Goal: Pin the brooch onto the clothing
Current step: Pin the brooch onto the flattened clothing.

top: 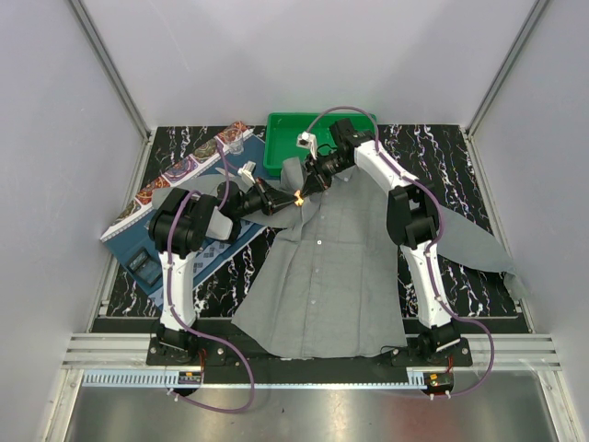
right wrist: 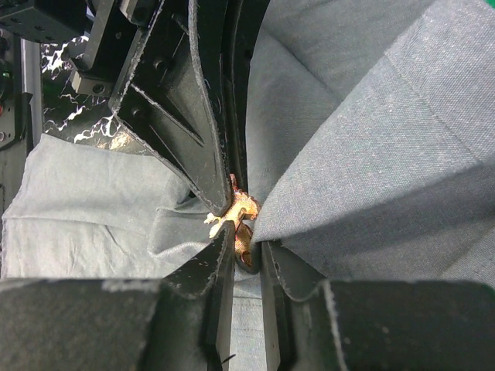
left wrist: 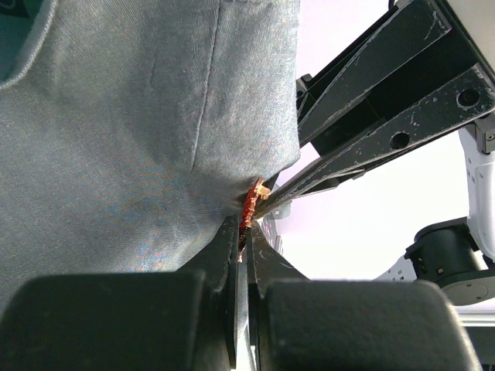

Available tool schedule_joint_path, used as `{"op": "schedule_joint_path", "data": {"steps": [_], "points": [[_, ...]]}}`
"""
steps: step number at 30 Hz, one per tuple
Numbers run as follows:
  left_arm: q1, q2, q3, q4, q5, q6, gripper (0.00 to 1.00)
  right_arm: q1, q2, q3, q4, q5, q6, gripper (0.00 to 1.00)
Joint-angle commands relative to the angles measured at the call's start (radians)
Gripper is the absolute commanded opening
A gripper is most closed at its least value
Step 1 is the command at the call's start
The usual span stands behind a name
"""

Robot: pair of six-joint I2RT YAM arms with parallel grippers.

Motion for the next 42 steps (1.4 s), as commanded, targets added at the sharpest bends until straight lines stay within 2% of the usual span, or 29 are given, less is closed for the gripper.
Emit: {"op": "schedule_joint_path", "data": {"steps": [1,7,18,23,31,42], "points": [[0.014,-0.015,-0.002,0.431,-0.011,-0.029,0.0,-0.01,-0.055,-0.008,0.025,0.043,0.0,0.23],[0.016,-0.012,-0.002,0.429,-0.012,-0.032,0.0,-0.015,-0.059,-0.012,0.027,0.037,0.005,0.27],[0.016,-0.011,0.002,0.428,-0.016,-0.035,0.0,-0.015,-0.09,-0.064,0.082,0.084,0.019,0.27],[0.016,-0.009,0.002,0.425,-0.019,-0.032,0.0,-0.017,-0.104,-0.08,0.102,0.078,0.033,0.32],[0.016,-0.009,-0.002,0.425,-0.019,-0.038,0.0,-0.021,-0.108,-0.094,0.114,0.08,0.043,0.29],[0.016,-0.006,-0.005,0.426,-0.023,-0.042,0.0,-0.033,-0.118,-0.112,0.153,0.074,0.077,0.29]]}}
